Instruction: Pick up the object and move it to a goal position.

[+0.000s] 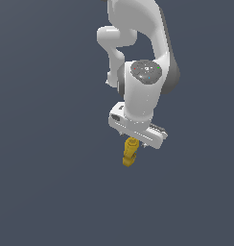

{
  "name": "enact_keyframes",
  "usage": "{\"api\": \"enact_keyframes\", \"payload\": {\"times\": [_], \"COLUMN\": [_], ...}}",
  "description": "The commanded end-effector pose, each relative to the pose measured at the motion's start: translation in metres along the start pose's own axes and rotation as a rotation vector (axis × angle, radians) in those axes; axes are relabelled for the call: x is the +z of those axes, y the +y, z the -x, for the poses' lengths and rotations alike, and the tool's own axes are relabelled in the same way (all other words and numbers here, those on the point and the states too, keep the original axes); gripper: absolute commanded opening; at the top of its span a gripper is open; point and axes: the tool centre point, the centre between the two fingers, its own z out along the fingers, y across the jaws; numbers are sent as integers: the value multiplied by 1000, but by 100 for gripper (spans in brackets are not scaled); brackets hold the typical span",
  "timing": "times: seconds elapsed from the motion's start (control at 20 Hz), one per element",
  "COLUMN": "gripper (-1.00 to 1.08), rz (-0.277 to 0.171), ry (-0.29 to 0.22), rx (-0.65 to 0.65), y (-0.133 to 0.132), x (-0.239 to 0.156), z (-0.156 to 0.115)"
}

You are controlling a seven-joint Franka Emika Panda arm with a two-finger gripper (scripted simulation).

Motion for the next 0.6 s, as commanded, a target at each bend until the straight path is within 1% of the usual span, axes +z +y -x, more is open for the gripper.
{"api": "enact_keyframes", "payload": {"times": [0.0, 0.25, 0.3, 0.55], "gripper": [100, 100, -100, -100], "rz": [-1, -1, -1, -1], "ry": [1, 1, 1, 1], "rx": [0, 1, 1, 1], "y": [0, -1, -1, -1], "x": [8, 11, 11, 11], "z": [0, -1, -1, -1]}}
